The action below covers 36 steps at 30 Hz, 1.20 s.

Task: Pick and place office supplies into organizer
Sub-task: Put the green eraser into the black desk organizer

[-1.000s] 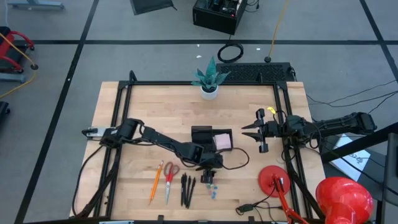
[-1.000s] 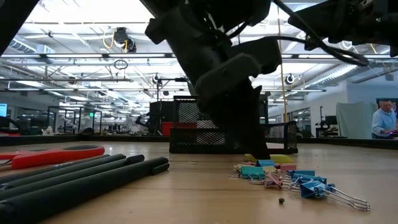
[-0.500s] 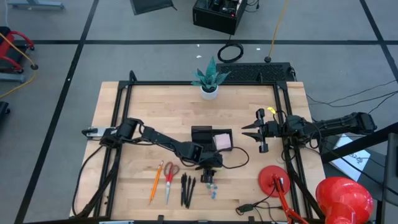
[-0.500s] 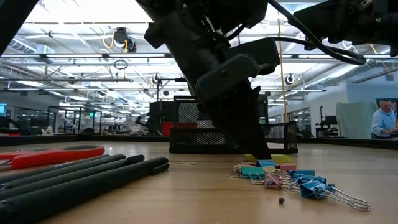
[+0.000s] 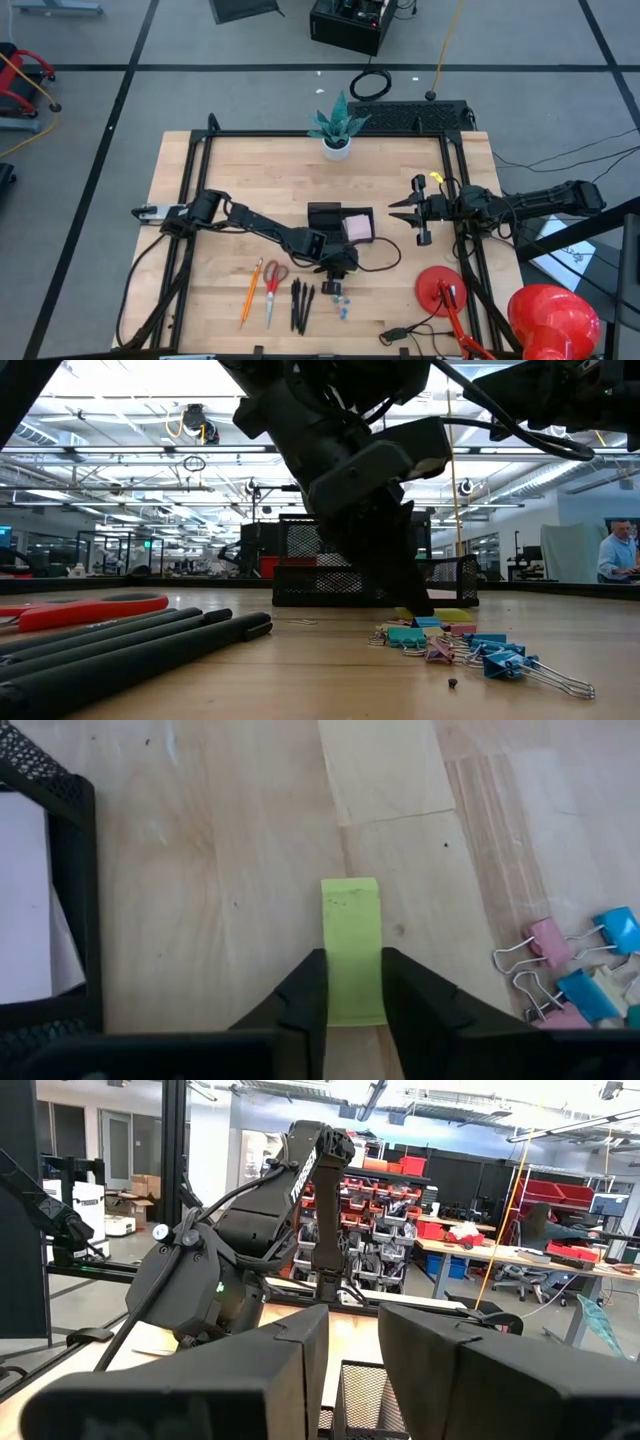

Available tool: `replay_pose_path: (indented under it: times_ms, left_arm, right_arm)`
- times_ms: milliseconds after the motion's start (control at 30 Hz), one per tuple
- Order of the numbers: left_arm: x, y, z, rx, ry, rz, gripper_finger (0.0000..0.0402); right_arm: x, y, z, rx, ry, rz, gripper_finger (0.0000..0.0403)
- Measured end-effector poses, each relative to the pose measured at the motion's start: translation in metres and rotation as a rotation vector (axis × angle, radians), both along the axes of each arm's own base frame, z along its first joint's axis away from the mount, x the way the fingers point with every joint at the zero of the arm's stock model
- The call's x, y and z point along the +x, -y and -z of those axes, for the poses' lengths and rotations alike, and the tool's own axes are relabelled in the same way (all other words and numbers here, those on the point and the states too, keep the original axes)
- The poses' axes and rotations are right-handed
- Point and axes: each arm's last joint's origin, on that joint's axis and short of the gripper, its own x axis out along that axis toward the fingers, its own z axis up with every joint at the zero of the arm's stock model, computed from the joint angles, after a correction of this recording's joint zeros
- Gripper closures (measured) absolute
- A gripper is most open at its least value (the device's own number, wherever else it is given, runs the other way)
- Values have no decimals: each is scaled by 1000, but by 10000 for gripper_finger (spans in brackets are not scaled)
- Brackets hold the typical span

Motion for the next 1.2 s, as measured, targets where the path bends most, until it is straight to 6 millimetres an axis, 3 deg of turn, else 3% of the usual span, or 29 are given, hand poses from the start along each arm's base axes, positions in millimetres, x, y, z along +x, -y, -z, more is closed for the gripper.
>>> replay_pose_path:
  times_ms: [167,533,767,1200]
  left_arm:
    - [1,1,-1,7,17,16,338]
    - [3,5,-7,-6,60,28,335]
    - [0,12,-39,30,156,54,335]
    - [-32,19,-118,266,294,130,335]
  right_arm:
    - [0,0,0,0,0,0,316]
    - [0,0,0,0,-1,0,318]
    - [0,0,1,0,-8,0,316]
    - [0,0,2,-1,-23,0,318]
